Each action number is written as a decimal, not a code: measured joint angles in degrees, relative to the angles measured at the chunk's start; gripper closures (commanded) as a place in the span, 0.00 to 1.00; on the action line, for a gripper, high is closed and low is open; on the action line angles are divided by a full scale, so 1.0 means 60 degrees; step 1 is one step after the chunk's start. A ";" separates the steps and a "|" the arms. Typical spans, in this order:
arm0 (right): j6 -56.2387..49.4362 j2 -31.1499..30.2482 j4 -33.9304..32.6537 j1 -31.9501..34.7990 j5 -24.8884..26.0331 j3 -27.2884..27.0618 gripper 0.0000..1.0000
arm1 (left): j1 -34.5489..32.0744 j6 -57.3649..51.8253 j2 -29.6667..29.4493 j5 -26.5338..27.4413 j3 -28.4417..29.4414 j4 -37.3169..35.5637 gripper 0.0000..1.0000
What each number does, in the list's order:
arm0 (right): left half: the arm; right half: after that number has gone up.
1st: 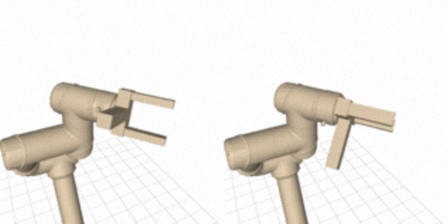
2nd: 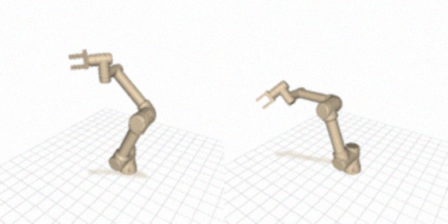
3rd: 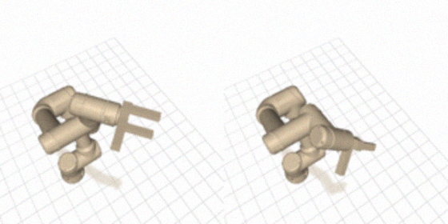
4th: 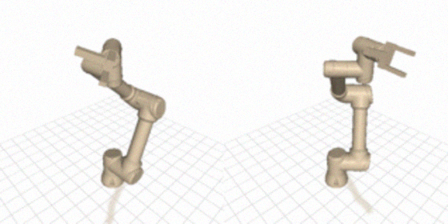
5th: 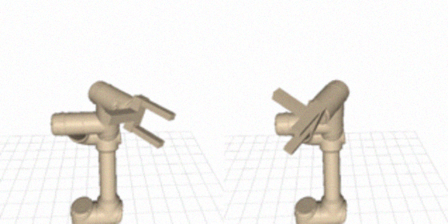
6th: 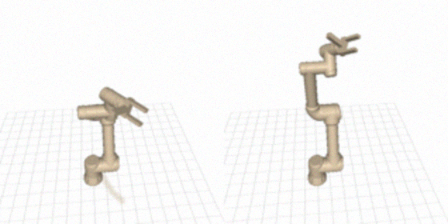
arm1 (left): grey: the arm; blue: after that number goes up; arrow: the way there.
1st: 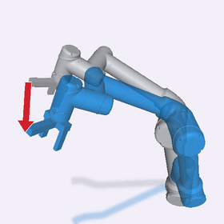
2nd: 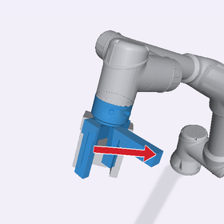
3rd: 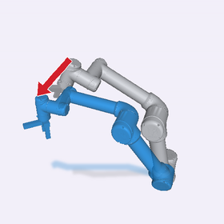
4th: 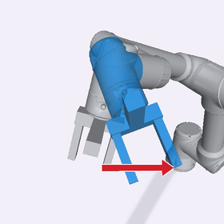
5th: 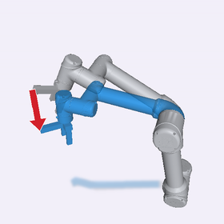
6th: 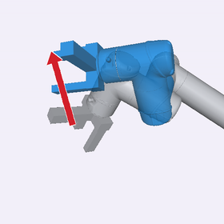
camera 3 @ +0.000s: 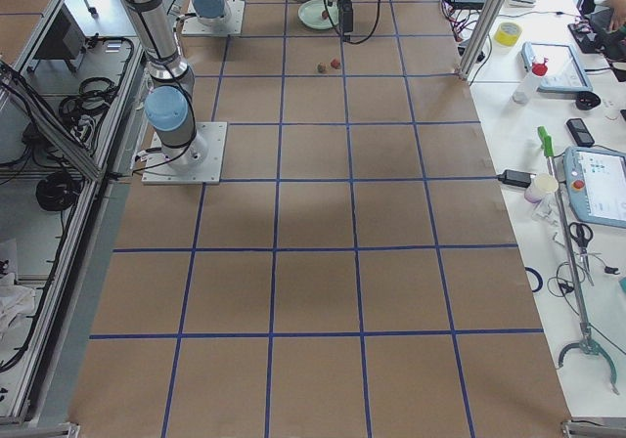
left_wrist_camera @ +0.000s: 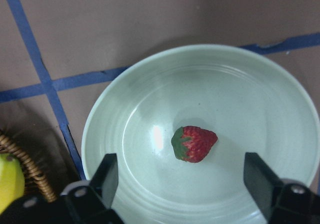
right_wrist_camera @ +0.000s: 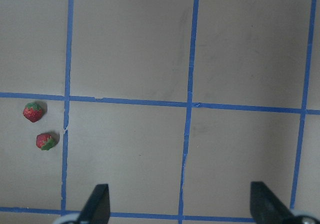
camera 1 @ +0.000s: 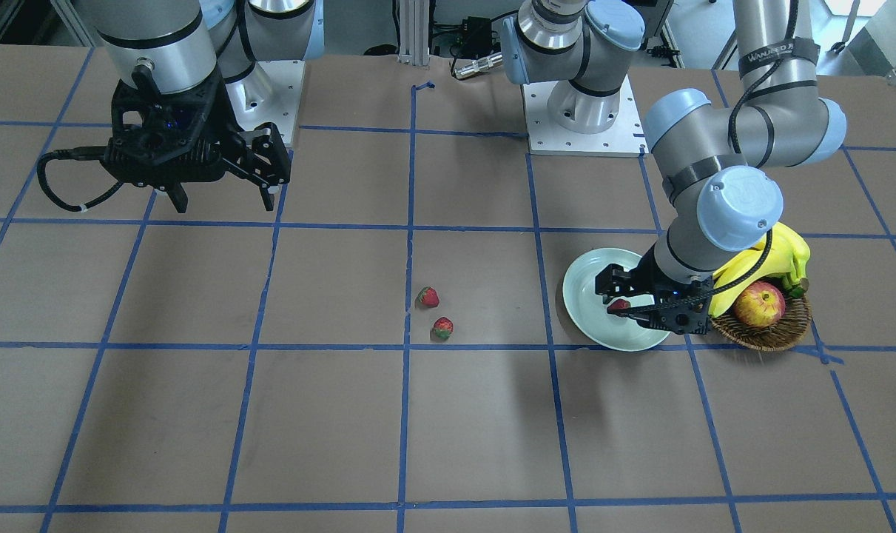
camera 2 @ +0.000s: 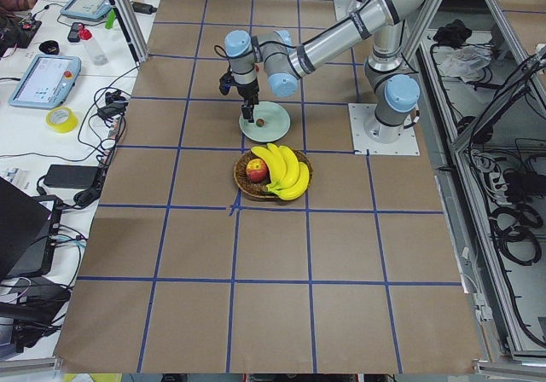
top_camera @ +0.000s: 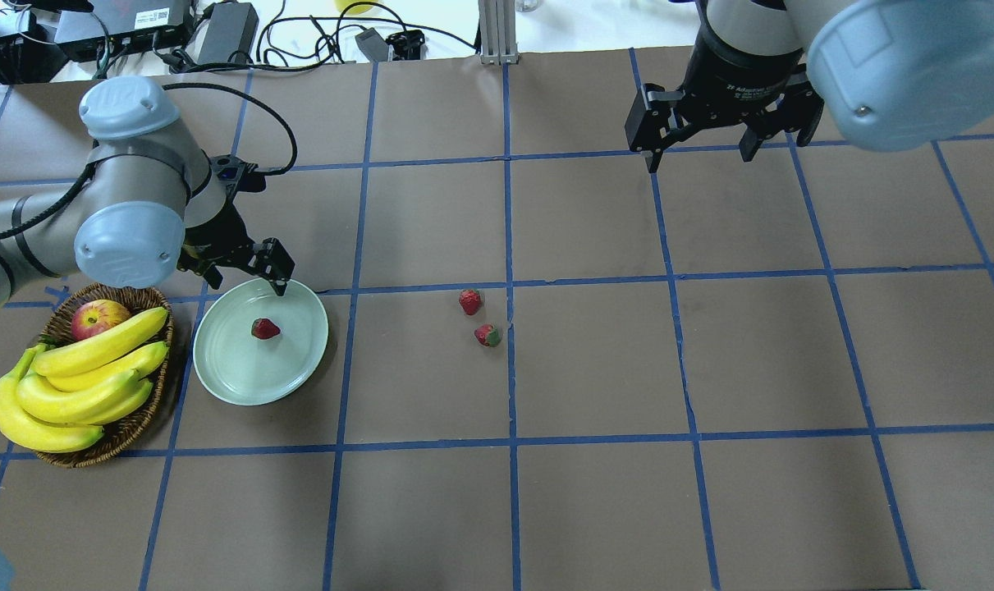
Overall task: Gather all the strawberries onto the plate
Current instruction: 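Return the left gripper to the strawberries and grasp another one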
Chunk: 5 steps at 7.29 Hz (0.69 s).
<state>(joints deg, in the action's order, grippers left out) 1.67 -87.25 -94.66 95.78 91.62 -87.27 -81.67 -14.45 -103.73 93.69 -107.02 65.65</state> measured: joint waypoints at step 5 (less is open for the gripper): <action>0.0000 -0.0011 0.0000 0.0014 -0.0009 -0.0011 0.00 | -0.3157 0.5206 -0.0502 -0.0440 0.0253 -0.0241 0.00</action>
<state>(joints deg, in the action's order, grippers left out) 1.67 -87.32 -94.66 95.86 91.57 -87.34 -100.61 16.79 -106.74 91.04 -105.51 64.21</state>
